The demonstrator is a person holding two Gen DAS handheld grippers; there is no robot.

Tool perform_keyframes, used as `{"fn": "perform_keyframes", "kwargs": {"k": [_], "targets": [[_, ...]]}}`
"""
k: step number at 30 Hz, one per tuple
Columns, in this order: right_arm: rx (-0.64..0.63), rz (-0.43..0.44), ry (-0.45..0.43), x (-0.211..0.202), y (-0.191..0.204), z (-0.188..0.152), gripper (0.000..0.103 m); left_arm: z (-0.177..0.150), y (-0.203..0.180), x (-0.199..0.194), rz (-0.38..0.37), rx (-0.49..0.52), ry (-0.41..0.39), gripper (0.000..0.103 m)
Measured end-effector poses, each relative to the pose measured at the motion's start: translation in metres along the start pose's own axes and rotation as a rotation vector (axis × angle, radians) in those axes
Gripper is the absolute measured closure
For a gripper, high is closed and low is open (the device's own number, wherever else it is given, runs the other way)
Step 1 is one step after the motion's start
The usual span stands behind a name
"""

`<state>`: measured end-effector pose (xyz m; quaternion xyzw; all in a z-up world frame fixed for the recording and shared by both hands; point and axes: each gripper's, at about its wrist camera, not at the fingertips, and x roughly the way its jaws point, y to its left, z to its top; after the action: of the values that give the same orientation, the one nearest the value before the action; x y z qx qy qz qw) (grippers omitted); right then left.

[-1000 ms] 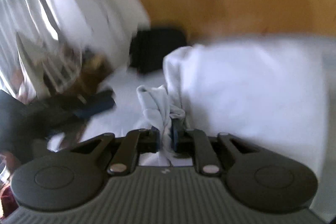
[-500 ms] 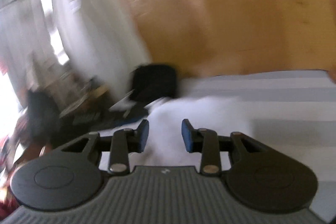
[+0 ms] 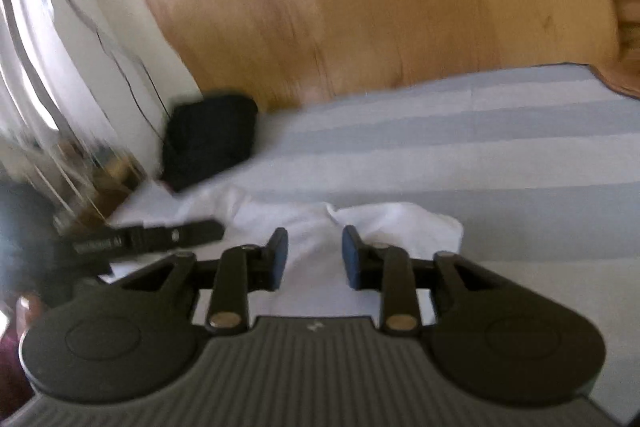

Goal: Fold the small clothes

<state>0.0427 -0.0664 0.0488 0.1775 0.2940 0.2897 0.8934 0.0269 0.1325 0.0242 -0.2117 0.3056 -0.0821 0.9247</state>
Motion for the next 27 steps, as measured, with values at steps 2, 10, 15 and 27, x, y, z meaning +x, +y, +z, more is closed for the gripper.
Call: {"fn": "perform_keyframes", "kwargs": {"k": [2, 10, 15, 27], "targets": [[0.041, 0.033, -0.072, -0.035, -0.011, -0.008, 0.043, 0.001, 0.009, -0.028, -0.014, 0.011, -0.054, 0.008], [0.197, 0.061, -0.009, -0.064, -0.047, -0.05, 0.039, -0.001, 0.052, -0.041, -0.158, -0.17, 0.021, 0.0], [0.188, 0.095, 0.062, -0.038, -0.03, -0.052, 0.037, -0.011, 0.044, -0.001, -0.231, -0.211, 0.12, 0.0], [0.099, 0.086, -0.024, -0.005, 0.002, -0.056, 0.018, -0.036, 0.016, 0.001, -0.196, -0.043, 0.022, 0.0]]}}
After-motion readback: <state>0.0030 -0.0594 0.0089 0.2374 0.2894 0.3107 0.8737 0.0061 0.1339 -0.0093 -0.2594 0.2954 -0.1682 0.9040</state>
